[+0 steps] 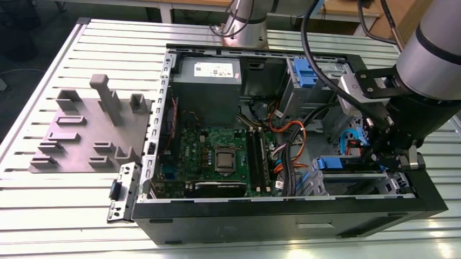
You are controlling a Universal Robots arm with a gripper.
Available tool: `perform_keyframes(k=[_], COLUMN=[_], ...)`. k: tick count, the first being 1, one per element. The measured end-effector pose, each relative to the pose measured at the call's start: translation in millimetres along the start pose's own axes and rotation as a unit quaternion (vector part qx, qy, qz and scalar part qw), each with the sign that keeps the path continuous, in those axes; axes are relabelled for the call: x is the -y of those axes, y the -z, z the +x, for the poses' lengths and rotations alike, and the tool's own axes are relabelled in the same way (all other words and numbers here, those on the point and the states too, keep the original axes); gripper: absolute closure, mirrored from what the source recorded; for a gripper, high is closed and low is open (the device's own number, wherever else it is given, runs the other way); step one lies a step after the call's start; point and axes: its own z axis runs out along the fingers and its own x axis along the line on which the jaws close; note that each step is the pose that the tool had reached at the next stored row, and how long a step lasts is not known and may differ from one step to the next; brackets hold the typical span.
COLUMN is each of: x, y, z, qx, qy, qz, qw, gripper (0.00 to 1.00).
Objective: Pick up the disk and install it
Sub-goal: 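Insert the first disk wire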
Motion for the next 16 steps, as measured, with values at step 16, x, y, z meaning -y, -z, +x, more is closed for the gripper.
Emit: perform_keyframes(k=[16], x=[2.8], y=[14.5], z=[-0.3], qx=[0.0001], qy=[0.000], qz=[-0.0004], qw=[1.00000], gripper=[0.76])
